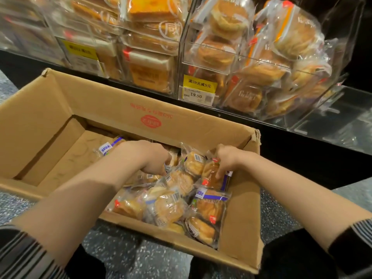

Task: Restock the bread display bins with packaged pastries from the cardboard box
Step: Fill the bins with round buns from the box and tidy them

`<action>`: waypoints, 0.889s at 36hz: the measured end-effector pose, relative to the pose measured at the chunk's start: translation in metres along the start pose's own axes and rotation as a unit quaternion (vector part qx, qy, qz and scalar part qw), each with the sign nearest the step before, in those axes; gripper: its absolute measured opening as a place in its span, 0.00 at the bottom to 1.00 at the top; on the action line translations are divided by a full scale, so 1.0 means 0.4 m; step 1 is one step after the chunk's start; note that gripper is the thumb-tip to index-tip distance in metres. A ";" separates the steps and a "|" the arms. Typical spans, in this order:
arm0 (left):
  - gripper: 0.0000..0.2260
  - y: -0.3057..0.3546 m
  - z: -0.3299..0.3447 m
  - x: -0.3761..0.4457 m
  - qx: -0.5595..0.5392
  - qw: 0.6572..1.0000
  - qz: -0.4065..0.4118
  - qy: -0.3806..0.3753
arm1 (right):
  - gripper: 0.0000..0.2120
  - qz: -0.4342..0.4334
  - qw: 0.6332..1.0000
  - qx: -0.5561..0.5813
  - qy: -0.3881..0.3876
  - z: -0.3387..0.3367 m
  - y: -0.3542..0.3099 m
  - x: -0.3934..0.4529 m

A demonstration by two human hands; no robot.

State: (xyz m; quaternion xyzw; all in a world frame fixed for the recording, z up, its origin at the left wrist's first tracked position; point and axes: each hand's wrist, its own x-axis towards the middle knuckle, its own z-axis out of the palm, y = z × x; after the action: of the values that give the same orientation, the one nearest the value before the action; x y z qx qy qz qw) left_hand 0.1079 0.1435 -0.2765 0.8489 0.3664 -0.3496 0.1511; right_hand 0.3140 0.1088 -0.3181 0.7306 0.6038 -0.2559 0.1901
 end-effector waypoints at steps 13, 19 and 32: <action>0.34 -0.047 -0.016 -0.026 -0.116 0.993 -0.024 -0.006 | 0.21 -0.079 0.994 0.068 0.024 -0.033 -0.031 -0.049; 0.55 -0.089 -0.023 -0.056 -0.254 0.967 -0.019 0.013 | 0.25 -0.110 0.867 0.477 -0.090 -0.082 -0.058 -0.082; 0.59 -0.124 -0.001 -0.087 -0.514 0.840 0.026 0.173 | 0.29 -0.152 0.799 0.565 -0.140 -0.058 -0.126 -0.059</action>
State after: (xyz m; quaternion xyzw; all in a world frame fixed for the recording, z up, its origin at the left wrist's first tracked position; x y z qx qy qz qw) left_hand 0.0549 0.1599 -0.2518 0.7049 0.4917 0.0459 0.5091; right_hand 0.2648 0.1137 -0.2838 0.5637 0.4221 -0.6768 -0.2145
